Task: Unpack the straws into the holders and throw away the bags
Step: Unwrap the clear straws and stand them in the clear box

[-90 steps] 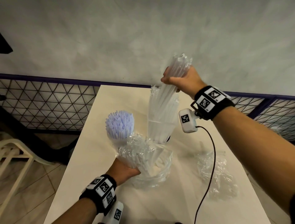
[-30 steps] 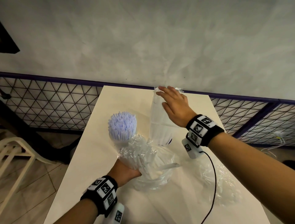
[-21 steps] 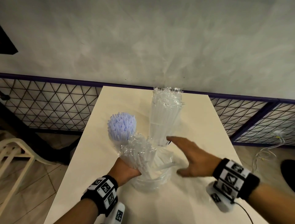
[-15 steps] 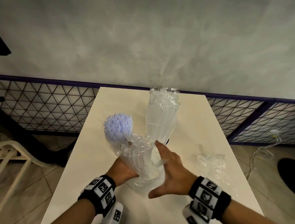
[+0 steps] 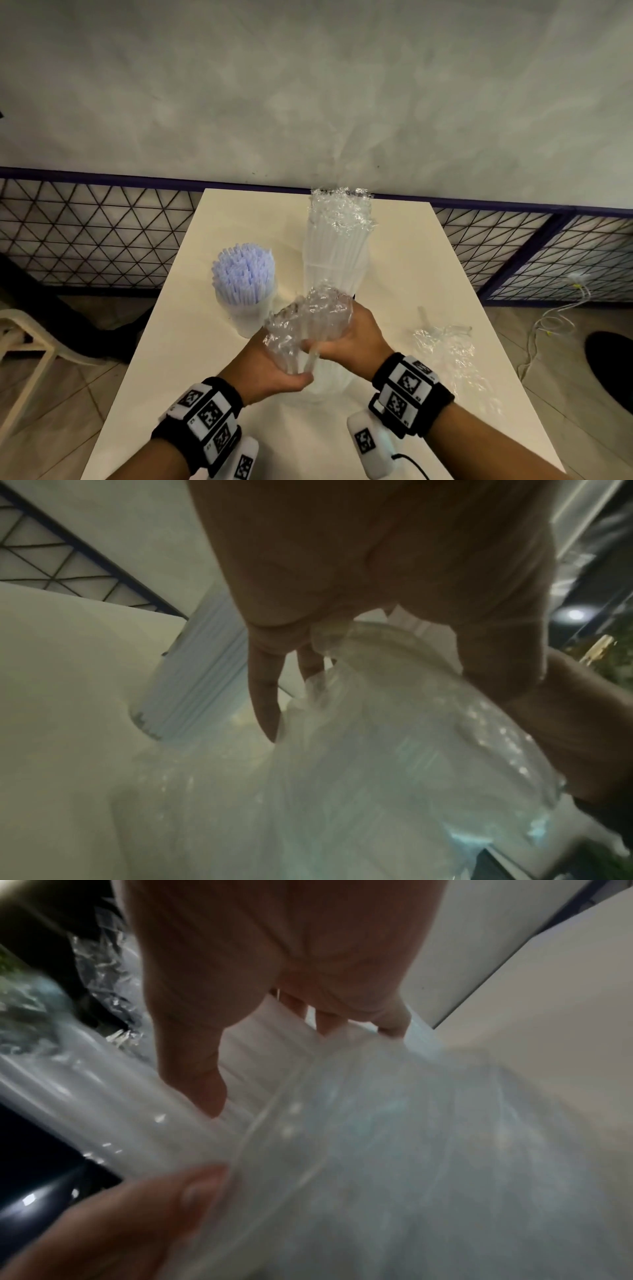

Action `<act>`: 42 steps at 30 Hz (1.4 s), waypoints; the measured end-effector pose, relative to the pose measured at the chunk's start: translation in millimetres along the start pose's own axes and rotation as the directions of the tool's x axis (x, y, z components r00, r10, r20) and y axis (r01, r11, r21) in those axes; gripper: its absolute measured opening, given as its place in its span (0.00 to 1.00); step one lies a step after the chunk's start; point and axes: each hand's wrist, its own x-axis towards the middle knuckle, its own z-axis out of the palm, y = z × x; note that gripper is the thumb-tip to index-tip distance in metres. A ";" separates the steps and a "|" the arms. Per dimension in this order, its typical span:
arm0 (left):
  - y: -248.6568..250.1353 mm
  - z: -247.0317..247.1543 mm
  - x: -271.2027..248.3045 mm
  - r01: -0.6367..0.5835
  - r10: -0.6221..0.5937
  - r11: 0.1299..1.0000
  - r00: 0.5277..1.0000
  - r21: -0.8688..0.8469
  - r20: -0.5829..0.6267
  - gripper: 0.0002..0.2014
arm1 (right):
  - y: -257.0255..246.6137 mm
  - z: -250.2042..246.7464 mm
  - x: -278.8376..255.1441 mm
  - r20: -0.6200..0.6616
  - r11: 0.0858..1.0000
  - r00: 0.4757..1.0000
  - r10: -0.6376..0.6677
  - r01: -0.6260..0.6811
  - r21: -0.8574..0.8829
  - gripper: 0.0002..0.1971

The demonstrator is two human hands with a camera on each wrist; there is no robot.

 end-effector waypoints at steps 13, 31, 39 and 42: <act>-12.9 9.1 4.4 -0.063 0.071 0.996 0.988 0.065 -0.138 0.41 | 10.6 -3.5 5.7 0.113 0.990 0.993 0.039 -0.023 -0.138 0.27; -5.6 -5.3 7.7 0.028 -0.033 0.997 0.997 -0.074 -0.070 0.21 | 9.4 -19.4 11.5 0.250 0.965 0.962 0.111 -0.044 -0.257 0.34; -19.6 2.7 -0.4 0.081 -0.082 0.997 0.996 -0.007 -0.038 0.19 | 28.5 -26.2 6.4 0.259 0.927 0.936 0.240 -0.141 -0.347 0.28; -19.4 3.2 3.2 0.061 -0.061 0.998 0.998 -0.024 0.004 0.29 | 27.5 -21.0 6.3 0.258 0.917 0.939 0.226 -0.116 -0.381 0.22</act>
